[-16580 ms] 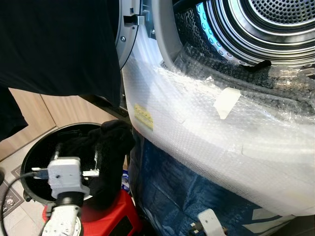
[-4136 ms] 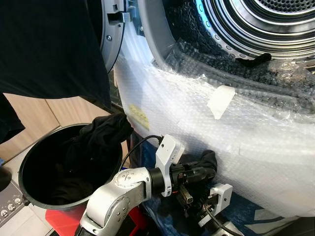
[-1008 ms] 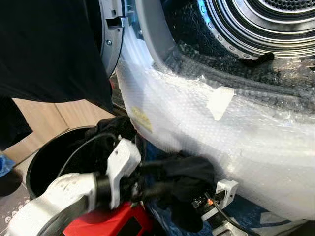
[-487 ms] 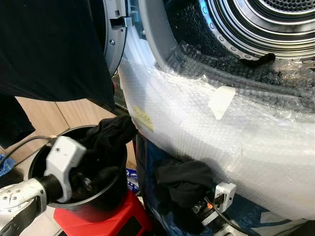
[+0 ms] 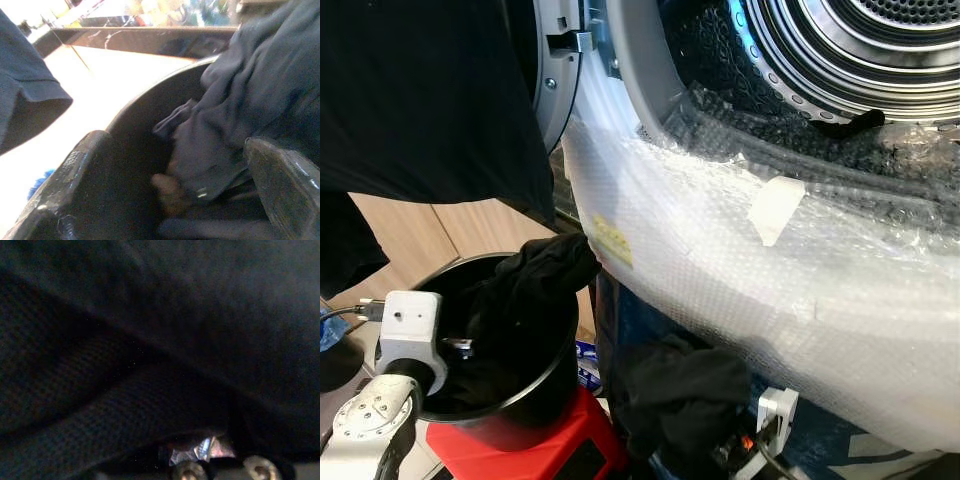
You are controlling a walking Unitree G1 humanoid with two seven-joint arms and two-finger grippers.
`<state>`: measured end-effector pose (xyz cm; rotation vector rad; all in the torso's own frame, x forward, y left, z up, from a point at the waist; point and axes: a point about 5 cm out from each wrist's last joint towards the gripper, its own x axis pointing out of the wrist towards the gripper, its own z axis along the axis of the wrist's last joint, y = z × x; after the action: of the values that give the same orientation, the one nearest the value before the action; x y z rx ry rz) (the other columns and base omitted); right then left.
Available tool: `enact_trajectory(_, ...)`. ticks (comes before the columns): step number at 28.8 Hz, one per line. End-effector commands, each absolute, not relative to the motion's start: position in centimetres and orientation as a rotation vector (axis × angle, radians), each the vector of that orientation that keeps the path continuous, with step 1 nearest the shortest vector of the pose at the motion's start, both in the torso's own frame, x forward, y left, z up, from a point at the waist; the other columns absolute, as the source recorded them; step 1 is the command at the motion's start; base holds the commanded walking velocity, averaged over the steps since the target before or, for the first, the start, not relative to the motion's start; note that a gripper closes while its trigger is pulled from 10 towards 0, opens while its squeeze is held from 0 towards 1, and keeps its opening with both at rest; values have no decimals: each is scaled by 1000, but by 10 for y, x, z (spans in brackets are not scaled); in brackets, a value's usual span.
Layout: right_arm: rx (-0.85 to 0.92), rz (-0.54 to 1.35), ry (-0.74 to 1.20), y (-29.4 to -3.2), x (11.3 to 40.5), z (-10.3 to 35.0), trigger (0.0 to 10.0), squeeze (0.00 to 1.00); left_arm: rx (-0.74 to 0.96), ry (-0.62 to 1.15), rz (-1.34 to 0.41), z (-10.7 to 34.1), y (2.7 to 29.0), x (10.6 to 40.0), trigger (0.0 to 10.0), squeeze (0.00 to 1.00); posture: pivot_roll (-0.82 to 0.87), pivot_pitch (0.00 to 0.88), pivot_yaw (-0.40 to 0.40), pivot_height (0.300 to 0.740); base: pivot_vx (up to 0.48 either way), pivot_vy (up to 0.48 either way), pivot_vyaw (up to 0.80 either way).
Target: Clothes washing
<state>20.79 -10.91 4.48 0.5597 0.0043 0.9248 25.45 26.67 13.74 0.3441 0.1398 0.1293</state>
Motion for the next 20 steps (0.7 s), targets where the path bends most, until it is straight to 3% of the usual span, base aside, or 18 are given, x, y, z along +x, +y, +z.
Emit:
enact_trajectory(1, 568, 1058, -57, -101, 200, 64, 0, 0, 363, 172, 119, 119, 265, 256, 10000, 0, 146, 116, 10, 740, 0, 0, 0)
enact_trajectory(10, 570, 1239, -153, -100, 175, 109, 0, 0, 417, 173, 83, 93, 250, 265, 10000, 0, 109, 127, 6, 740, 0, 0, 0)
enact_trajectory(20, 528, 1245, -311, -97, 193, 171, 0, 0, 431, 170, 37, 75, 235, 272, 10000, 0, 107, 137, -5, 740, 0, 0, 0)
